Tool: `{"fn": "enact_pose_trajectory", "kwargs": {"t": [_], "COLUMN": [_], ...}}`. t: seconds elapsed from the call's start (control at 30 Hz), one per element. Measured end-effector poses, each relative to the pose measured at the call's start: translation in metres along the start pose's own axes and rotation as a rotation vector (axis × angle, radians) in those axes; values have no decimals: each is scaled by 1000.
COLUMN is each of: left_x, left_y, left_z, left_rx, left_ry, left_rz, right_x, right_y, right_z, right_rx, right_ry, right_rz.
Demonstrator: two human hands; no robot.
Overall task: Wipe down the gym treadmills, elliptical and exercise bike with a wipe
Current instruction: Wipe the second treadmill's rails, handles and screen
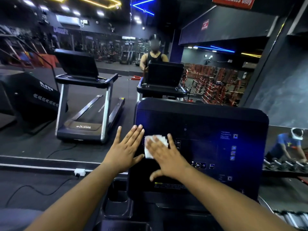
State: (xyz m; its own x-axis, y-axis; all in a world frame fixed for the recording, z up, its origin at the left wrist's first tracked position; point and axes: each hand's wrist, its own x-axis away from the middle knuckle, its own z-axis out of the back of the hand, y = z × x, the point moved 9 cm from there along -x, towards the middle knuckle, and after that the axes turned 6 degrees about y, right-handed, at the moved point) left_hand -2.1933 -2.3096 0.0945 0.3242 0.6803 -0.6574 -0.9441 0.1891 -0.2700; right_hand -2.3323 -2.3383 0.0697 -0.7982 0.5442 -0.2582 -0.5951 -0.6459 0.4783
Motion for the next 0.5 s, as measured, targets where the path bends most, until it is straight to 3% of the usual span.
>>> {"fn": "enact_pose_trajectory", "kwargs": {"t": [0.1, 0.23, 0.3, 0.37, 0.5], "left_x": [-7, -17, -24, -31, -44], "left_y": [12, 26, 35, 46, 67], "left_z": [0, -2, -3, -6, -7], "left_rx": [0, 2, 8, 18, 31], "left_ry": [4, -5, -10, -14, 4], "left_rz": [-17, -29, -33, -41, -73], "right_x": [14, 22, 33, 43, 77], "right_y": [20, 133, 145, 112, 55], "right_z": [-3, 32, 33, 14, -30], "right_rx": [91, 66, -19, -80, -36], "right_ry": [11, 108, 114, 52, -15], "right_rz": [96, -371, -504, -426, -60]}}
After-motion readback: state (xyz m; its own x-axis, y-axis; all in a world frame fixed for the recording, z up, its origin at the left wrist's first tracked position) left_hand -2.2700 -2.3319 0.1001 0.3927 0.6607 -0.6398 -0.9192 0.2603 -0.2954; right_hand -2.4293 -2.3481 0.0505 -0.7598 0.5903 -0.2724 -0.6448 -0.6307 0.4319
